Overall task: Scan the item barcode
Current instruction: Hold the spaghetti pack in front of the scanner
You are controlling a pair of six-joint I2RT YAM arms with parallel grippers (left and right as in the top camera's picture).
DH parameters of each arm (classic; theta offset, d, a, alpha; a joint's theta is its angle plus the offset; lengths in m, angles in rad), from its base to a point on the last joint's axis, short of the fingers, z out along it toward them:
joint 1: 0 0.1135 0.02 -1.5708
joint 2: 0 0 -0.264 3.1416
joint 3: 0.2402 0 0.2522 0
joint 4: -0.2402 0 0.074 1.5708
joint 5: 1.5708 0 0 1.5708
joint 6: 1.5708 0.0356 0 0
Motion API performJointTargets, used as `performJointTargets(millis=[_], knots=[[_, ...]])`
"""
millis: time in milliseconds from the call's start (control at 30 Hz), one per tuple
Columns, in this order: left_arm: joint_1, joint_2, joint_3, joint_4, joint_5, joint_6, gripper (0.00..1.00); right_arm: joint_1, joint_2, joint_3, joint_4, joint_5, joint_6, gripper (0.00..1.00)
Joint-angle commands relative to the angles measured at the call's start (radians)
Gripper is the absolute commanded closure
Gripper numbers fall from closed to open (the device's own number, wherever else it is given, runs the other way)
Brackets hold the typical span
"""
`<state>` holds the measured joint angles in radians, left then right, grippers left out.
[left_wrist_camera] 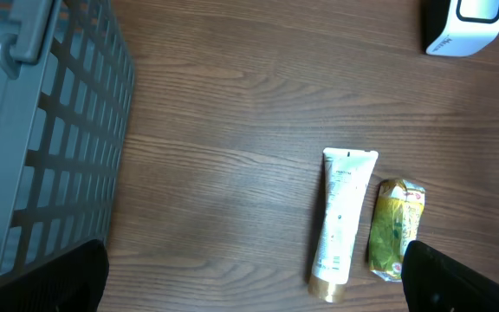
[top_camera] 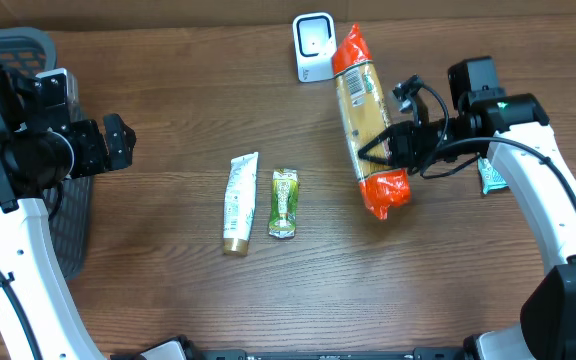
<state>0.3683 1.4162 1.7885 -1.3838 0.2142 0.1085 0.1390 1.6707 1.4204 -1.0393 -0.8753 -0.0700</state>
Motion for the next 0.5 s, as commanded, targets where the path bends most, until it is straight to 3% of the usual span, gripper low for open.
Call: performJointTargets(millis=[0,233,467], knots=[[0.003,0.003,0.014,0.0,0.015,0.015,0.01,0.019,-0.05,0.173,0.037,0.197,0.13,0.97],[0.003,0.003,0.014,0.0,0.015,0.015,0.0,0.139,0.084,0.451,0.081,0.776,0.165,0.97],[0.003,0.003,0.014,0.0,0.015,0.015,0.0,0.315,0.303,0.477,0.313,1.466,-0.029,0.97]])
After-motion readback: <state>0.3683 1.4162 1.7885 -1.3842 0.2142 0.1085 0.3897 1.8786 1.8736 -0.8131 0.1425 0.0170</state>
